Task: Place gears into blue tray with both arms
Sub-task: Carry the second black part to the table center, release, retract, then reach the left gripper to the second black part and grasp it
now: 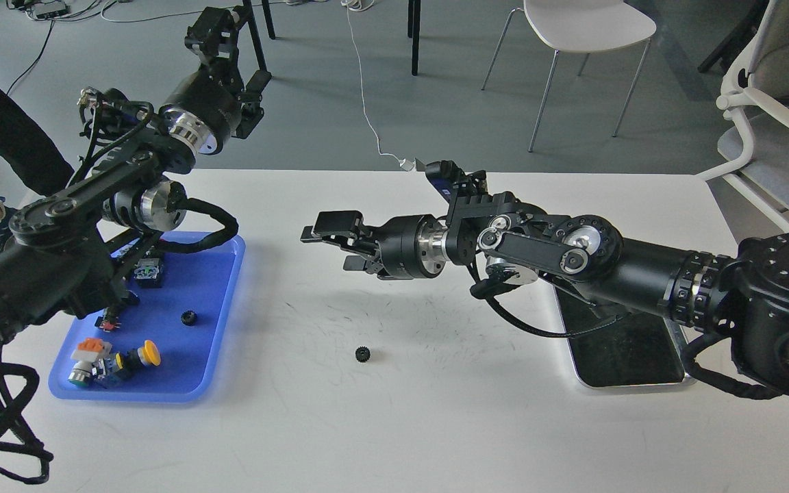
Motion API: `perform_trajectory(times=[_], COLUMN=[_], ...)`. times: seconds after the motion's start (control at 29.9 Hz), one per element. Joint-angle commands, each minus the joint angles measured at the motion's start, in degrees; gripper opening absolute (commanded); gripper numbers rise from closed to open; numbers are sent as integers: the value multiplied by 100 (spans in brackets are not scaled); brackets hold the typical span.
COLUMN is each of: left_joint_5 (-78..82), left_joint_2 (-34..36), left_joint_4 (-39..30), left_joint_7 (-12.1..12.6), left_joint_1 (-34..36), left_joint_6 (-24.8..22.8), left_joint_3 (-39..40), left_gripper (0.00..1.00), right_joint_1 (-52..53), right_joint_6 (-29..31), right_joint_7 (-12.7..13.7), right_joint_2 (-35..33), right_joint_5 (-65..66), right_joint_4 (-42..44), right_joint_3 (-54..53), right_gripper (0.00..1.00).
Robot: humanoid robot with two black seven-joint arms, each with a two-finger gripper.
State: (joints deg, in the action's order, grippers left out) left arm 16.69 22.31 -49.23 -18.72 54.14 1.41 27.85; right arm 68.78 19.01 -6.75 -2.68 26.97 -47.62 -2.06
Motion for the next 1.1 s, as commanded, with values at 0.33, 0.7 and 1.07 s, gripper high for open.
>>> perform_trajectory(times=[0.33, 0.7, 1.07], left_joint_5=[132, 4767, 10036], left_joint_2=[1186, 2604, 1181], left_joint_4=[-1543, -4077, -2909], left_joint_7=[44, 36, -87], left_joint_1=[-281, -1397, -2390], left_joint_6=[-9, 333, 1388], left_joint_3=[-463, -1247, -1264], left_gripper=[98, 98, 97], right_joint_1=[-2200, -4417, -4690], right_joint_6=[875, 899, 899], right_joint_7=[-46, -248, -363], right_joint_2=[-3509, -4329, -4092], right_joint_5=[-2043, -3804, -3787], right_joint_4=[-89, -221, -212], right_joint_3=[-3860, -4777, -4716], right_gripper=[94, 94, 94])
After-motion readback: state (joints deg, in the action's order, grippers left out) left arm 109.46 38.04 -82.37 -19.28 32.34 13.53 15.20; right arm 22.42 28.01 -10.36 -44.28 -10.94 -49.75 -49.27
